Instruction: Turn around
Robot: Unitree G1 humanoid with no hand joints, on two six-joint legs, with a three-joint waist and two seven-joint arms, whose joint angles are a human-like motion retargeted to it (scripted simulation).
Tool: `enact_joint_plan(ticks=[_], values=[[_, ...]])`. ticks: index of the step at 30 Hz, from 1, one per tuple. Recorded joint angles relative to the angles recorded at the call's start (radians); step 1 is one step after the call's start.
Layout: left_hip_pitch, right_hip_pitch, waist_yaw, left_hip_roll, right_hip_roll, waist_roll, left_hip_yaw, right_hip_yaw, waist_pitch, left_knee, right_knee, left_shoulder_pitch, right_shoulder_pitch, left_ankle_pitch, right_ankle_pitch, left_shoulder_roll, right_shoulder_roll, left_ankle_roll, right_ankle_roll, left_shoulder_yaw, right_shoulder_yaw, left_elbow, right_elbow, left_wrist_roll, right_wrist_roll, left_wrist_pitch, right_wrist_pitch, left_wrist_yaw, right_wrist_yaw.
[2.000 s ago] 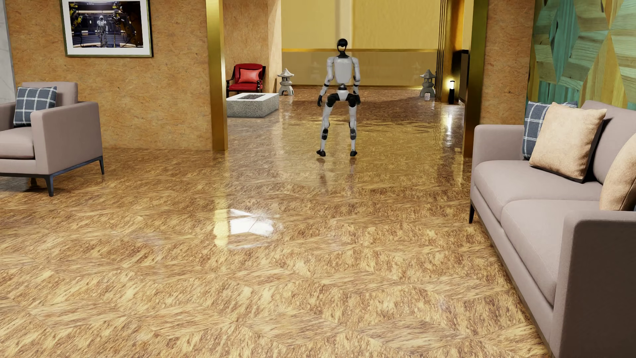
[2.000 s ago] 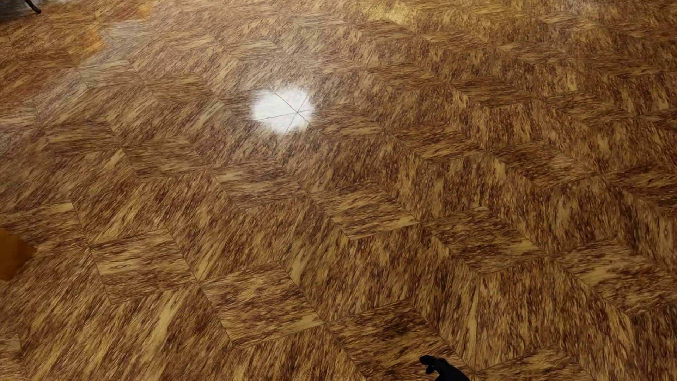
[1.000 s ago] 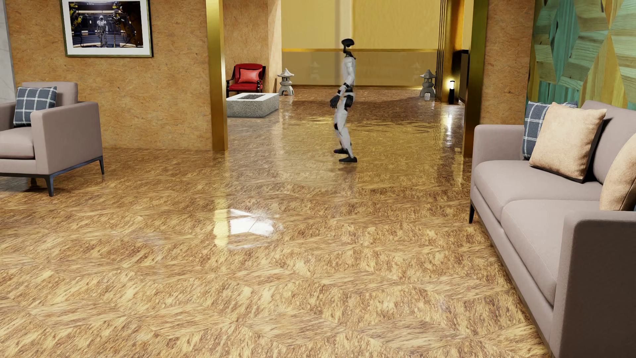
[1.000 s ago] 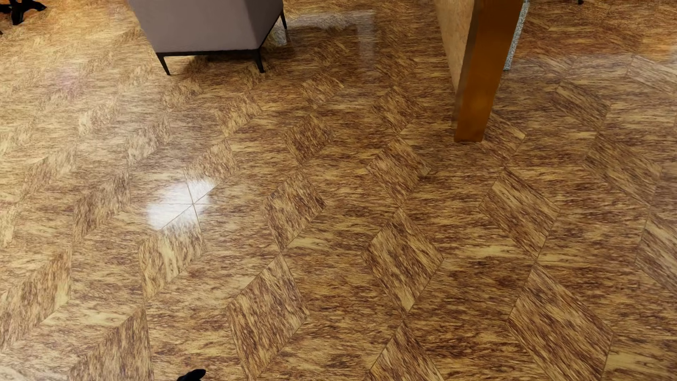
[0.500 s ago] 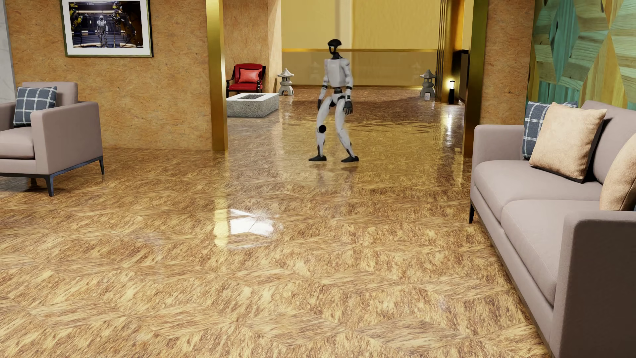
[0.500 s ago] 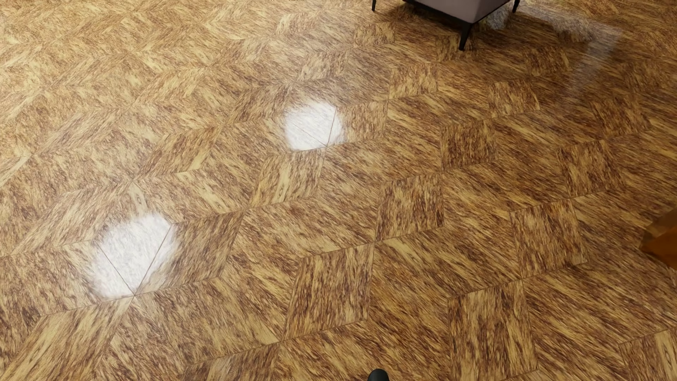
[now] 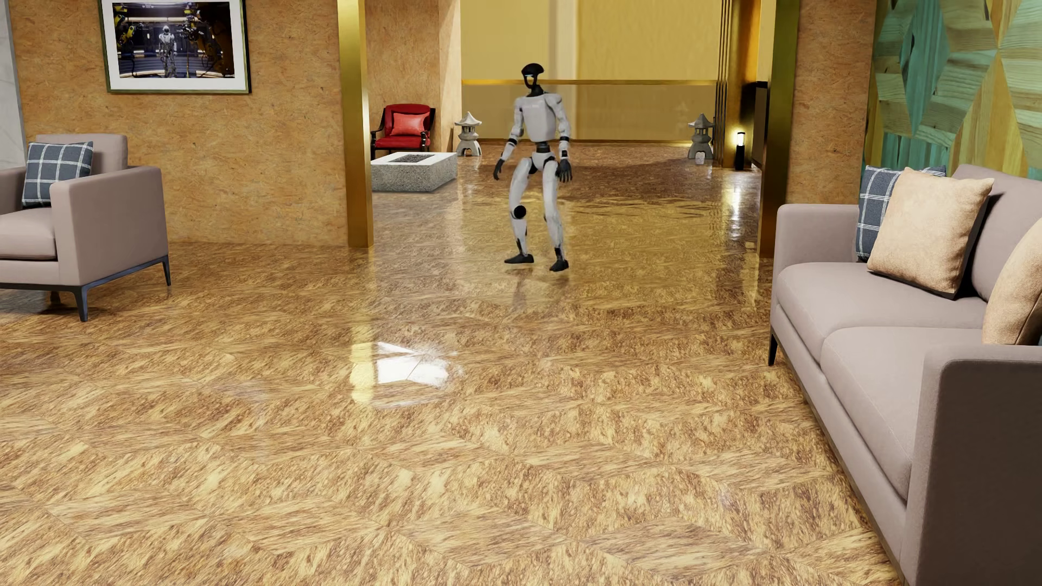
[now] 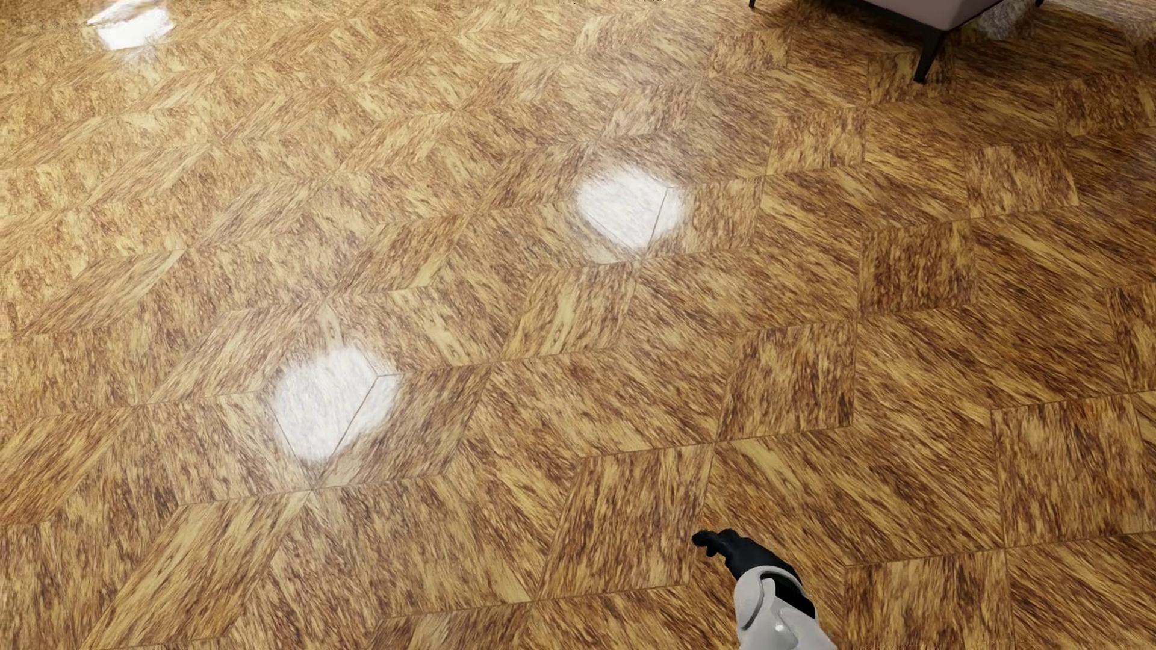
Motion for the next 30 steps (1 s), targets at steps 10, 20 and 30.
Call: enact_joint_plan(ticks=[10,20,30], values=[[0.127,0.056,-0.022,-0.161,-0.139,-0.014,0.01,-0.01,-0.036,-0.185,0.005,-0.189,0.317,-0.004,-0.014,0.022,0.057,0.072,0.082,-0.058,-0.145,-0.175,0.103,-0.068,0.084,-0.095,0.094,0.081,0.037],[0.215,0.181,-0.004,-0.177,-0.154,-0.098,-0.009,-0.045,-0.056,-0.167,-0.028,-0.024,0.383,-0.055,-0.015,-0.069,0.124,0.086,0.121,0.017,-0.25,-0.014,0.103,-0.067,0.054,0.0,0.101,0.031,0.093],[0.234,0.18,0.036,-0.138,-0.109,-0.124,0.056,0.016,-0.06,-0.153,-0.069,0.108,0.087,-0.079,0.005,-0.125,0.023,0.089,0.119,0.089,-0.014,0.131,-0.024,-0.048,-0.051,0.064,0.006,-0.005,0.039]])
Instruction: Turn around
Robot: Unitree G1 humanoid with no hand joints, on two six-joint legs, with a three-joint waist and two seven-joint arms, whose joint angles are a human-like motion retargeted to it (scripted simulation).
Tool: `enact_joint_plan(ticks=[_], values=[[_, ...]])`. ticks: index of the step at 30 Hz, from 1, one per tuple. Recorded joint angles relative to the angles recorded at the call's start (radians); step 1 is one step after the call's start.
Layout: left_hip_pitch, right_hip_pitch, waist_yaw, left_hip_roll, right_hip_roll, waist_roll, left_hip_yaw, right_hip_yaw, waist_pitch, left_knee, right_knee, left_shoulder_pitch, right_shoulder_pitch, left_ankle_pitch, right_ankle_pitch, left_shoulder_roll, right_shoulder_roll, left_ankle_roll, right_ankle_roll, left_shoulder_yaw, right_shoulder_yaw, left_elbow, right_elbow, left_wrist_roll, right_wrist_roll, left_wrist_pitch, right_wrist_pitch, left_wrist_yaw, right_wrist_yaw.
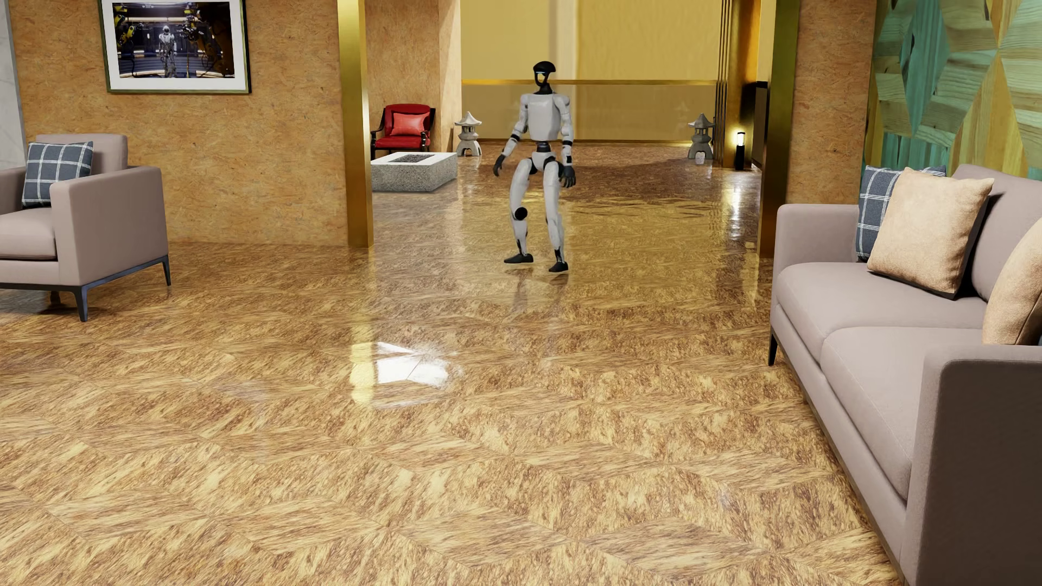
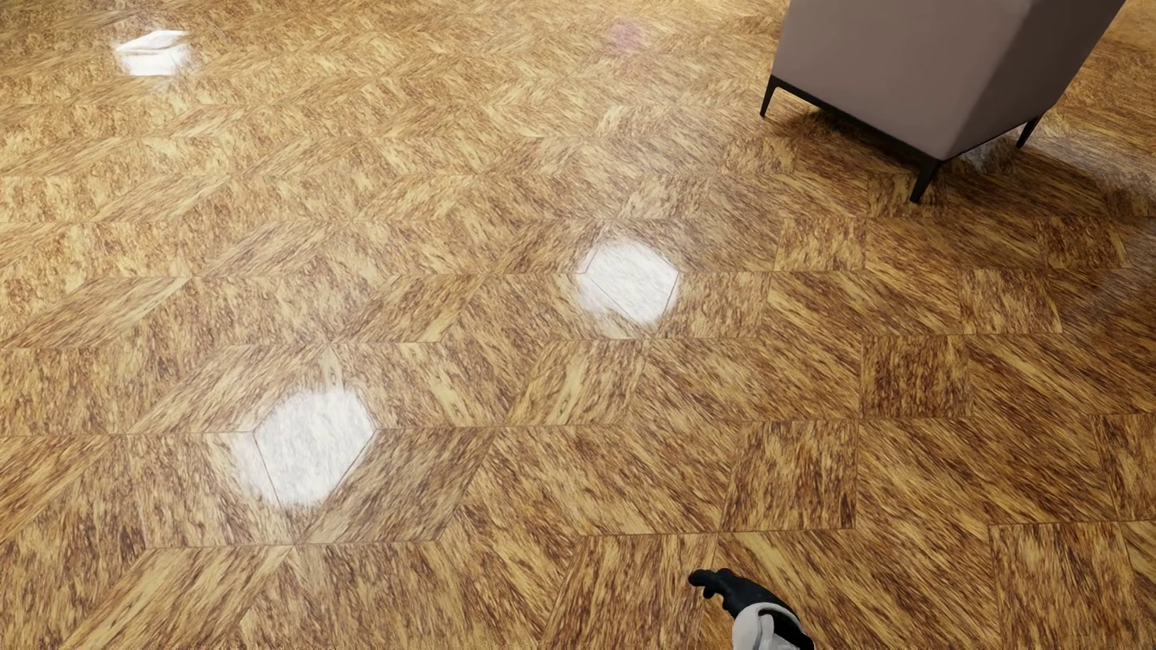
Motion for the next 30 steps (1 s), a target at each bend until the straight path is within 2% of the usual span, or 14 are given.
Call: enact_joint_plan(ticks=[3,5,7,10,12,16,20,23,25,27,28,30], values=[[-0.017,-0.014,0.004,-0.005,-0.003,-0.003,-0.004,-0.004,0.003,-0.007,-0.003,-0.025,0.008,0.007,0.001,0.006,0.034,0.001,-0.001,0.009,0.011,-0.036,-0.037,0.006,0.037,-0.02,-0.019,0.011,-0.012],[-0.029,-0.026,0.005,-0.013,-0.011,-0.004,-0.008,-0.008,0.007,-0.013,0.0,-0.051,0.031,0.014,0.0,0.011,0.06,0.002,0.0,0.008,0.007,-0.073,-0.031,0.005,0.061,-0.037,-0.012,0.025,-0.004],[-0.043,-0.038,0.004,-0.022,-0.02,-0.006,-0.014,-0.014,0.01,-0.019,0.003,-0.079,0.054,0.02,0.0,0.018,0.07,0.004,0.001,0.001,0.024,-0.113,0.005,0.001,0.063,-0.058,0.002,0.044,0.017],[-0.066,-0.055,0.0,-0.035,-0.033,-0.008,-0.023,-0.023,0.015,-0.022,0.004,-0.13,0.092,0.026,0.002,0.028,0.064,0.007,0.006,-0.022,0.044,-0.159,0.083,-0.003,0.063,-0.07,0.047,0.056,0.066],[-0.08,-0.065,-0.004,-0.044,-0.042,-0.008,-0.026,-0.028,0.018,-0.023,0.0,-0.134,0.116,0.029,0.006,0.04,0.049,0.011,0.011,-0.03,0.044,-0.185,0.138,-0.01,0.072,-0.102,0.066,0.064,0.084],[-0.105,-0.088,-0.014,-0.067,-0.066,-0.007,-0.022,-0.023,0.024,-0.019,-0.001,-0.154,0.182,0.025,0.016,0.035,0.007,0.026,0.026,-0.046,0.007,-0.188,0.144,-0.015,0.092,-0.124,0.082,0.073,0.063],[-0.103,-0.127,-0.021,-0.09,-0.087,-0.007,0.028,0.038,0.031,-0.014,0.004,-0.122,0.185,0.008,0.031,0.015,-0.047,0.049,0.046,-0.032,-0.016,-0.156,0.116,-0.019,0.093,-0.111,0.076,0.074,0.059],[-0.076,-0.186,-0.022,-0.1,-0.088,-0.013,0.116,0.138,0.039,-0.04,0.025,-0.086,0.116,0.002,0.038,-0.01,-0.055,0.06,0.054,-0.027,-0.003,-0.124,0.097,-0.015,0.073,-0.064,0.074,0.066,0.054],[-0.062,-0.239,-0.023,-0.094,-0.073,-0.023,0.179,0.212,0.048,-0.043,0.059,-0.059,0.067,-0.003,0.035,-0.008,-0.044,0.059,0.05,-0.027,0.021,-0.088,0.061,-0.011,0.056,-0.045,0.055,0.054,0.048],[-0.051,-0.284,-0.026,-0.076,-0.045,-0.037,0.23,0.268,0.057,-0.04,0.102,-0.05,0.043,-0.007,0.035,0.011,-0.016,0.051,0.025,-0.036,0.049,-0.044,0.011,0.01,0.044,-0.026,0.026,0.037,0.029],[-0.046,-0.303,-0.028,-0.065,-0.035,-0.044,0.249,0.274,0.061,-0.039,0.125,-0.056,0.042,-0.007,0.04,0.025,0.002,0.045,0.014,-0.042,0.058,-0.025,-0.017,0.021,0.042,-0.019,0.013,0.03,0.019],[-0.04,-0.331,-0.029,-0.039,-0.012,-0.055,0.27,0.286,0.066,-0.037,0.165,-0.076,0.051,-0.002,0.051,0.059,0.032,0.03,0.028,-0.05,0.089,-0.004,-0.061,0.041,0.039,-0.013,-0.018,0.022,0.015]])
